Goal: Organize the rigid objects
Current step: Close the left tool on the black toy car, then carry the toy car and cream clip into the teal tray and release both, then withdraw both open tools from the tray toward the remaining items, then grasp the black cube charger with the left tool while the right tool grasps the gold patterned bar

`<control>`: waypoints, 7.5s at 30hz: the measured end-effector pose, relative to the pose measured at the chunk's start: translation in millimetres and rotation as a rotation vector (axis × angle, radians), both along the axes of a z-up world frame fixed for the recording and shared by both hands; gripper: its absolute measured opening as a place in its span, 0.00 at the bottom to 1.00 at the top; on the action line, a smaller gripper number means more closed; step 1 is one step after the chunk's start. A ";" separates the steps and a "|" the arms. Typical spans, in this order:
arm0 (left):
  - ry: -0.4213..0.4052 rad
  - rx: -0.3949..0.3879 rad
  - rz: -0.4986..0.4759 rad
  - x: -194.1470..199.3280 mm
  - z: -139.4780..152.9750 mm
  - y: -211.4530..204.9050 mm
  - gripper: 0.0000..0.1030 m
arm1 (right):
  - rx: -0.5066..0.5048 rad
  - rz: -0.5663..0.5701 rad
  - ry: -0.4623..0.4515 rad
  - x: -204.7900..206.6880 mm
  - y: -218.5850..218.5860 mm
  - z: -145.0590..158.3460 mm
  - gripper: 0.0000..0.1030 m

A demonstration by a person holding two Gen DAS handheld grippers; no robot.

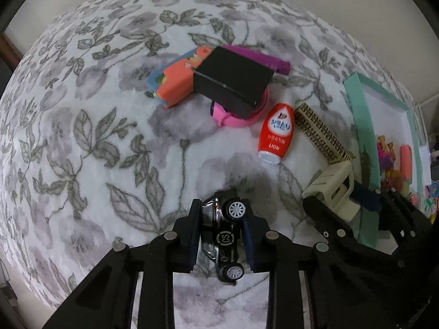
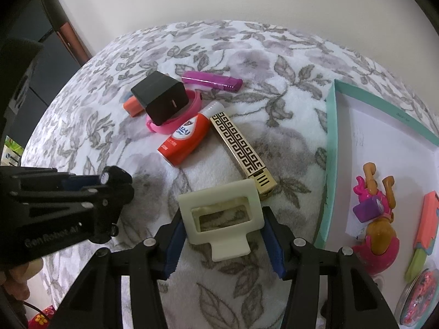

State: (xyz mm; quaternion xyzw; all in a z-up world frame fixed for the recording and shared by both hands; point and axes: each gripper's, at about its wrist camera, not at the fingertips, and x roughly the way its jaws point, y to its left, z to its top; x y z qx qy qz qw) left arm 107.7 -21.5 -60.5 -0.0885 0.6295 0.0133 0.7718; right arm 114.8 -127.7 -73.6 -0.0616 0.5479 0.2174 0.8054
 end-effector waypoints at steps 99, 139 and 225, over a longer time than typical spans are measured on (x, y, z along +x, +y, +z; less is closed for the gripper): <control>-0.142 -0.044 -0.349 13.7 32.7 -160.0 0.40 | -0.053 -0.396 -0.060 24.3 -172.0 63.1 0.56; -0.280 0.098 -0.027 26.6 75.1 -73.2 0.82 | -0.033 -0.426 -0.190 19.7 -171.5 93.6 0.85; -0.304 -0.126 0.157 55.4 29.1 54.3 0.27 | -0.018 -0.100 -0.098 35.7 -3.2 -1.5 0.17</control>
